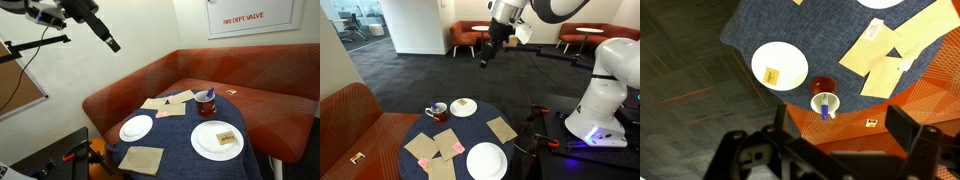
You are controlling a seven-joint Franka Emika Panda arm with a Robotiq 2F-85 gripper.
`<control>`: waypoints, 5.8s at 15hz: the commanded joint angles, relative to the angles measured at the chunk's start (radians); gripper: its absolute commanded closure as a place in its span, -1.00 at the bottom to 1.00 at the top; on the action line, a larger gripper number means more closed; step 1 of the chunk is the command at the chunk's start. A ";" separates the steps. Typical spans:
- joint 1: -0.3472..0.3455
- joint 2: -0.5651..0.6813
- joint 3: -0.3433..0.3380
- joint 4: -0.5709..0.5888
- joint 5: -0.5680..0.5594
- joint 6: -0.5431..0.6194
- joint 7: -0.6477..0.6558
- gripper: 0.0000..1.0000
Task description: Remove the blue marker from the red mug
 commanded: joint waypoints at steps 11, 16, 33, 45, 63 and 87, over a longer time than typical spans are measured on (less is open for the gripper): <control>-0.025 0.431 0.014 0.235 -0.144 0.230 0.150 -1.00; 0.021 0.579 -0.046 0.372 -0.254 0.219 0.226 -1.00; 0.154 0.977 -0.202 0.731 -0.129 0.183 0.079 -1.00; 0.151 1.145 -0.212 0.936 -0.067 0.110 -0.029 -0.24; 0.143 1.328 -0.223 1.125 -0.006 0.059 -0.008 -0.36; 0.132 1.497 -0.247 1.350 0.065 0.018 0.024 0.06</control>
